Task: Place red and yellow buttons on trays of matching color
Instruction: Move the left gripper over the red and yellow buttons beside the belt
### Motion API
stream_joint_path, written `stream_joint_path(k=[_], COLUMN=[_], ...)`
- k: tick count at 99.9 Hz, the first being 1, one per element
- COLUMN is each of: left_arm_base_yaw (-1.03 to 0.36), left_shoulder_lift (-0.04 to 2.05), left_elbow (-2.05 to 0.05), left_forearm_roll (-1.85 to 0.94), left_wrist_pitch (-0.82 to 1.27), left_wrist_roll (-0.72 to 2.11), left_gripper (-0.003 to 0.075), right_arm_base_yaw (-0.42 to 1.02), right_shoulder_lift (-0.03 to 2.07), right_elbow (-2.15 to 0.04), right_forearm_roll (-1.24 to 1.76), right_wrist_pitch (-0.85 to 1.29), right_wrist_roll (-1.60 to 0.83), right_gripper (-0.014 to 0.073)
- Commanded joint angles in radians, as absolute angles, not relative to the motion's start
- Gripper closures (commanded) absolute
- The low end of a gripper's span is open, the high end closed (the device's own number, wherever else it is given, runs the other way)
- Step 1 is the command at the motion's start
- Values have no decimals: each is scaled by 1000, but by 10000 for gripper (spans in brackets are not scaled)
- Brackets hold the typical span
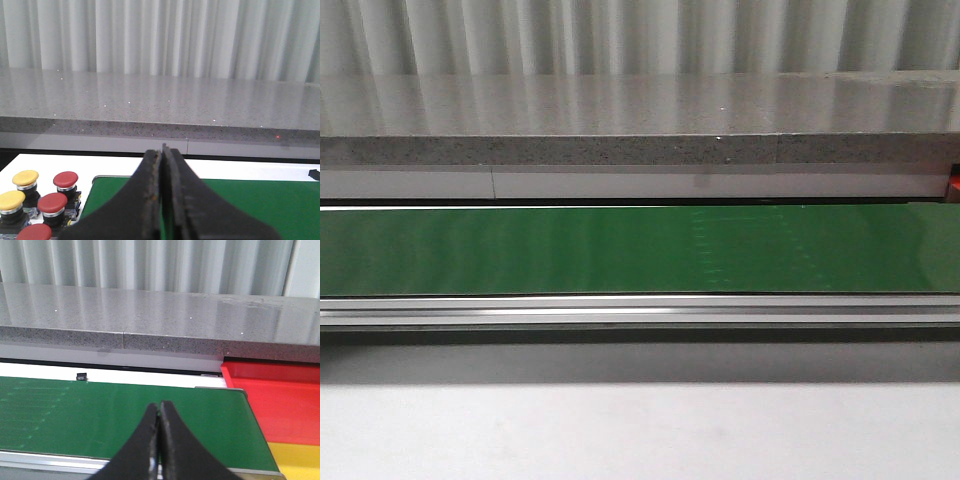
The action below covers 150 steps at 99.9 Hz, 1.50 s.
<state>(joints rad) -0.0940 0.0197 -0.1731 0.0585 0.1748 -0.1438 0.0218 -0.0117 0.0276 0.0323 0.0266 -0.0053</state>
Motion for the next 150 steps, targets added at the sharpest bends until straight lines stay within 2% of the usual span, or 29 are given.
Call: stream_joint_path(k=[1,21,40,86,96,103,110,117,118,119,128,136,150], left_arm_base_yaw=[-103,-103,-103,-103,-103,-103,-103,-103,-103,-103,-103,-98,-64], left_shoulder_lift=[93,319,517,702,706,706,706,706,706,706,706,706,709], left_elbow=[-319,-603,-768,-781,-781,-781,-781,-781,-781,-781,-781,-781,-770], left_forearm_roll=[53,53,53,50,50,50,50,50,50,50,50,52,144], left_wrist_pitch=[271,620,875,929,929,938,956,968,970,970,970,966,960], left_wrist_roll=[-149,-149,-149,-149,-156,-186,-203,-214,-221,-221,-269,-305,-461], left_gripper=[740,740,740,739,714,648,539,391,342,342,139,59,50], right_arm_base_yaw=[17,17,17,17,17,17,17,17,17,17,17,17,17], right_shoulder_lift=[-23,-23,-23,-23,-23,-23,-23,-23,-23,-23,-23,-23,-23], right_elbow=[29,29,29,29,29,29,29,29,29,29,29,29,29], right_forearm_roll=[32,32,32,32,32,32,32,32,32,32,32,32,32], right_wrist_pitch=[-61,-61,-61,-61,-61,-61,-61,-61,-61,-61,-61,-61,-61], right_wrist_roll=[-15,-15,-15,-15,-15,-15,-15,-15,-15,-15,-15,-15,-15], right_gripper=[661,661,661,661,661,661,661,661,661,661,661,661,661])
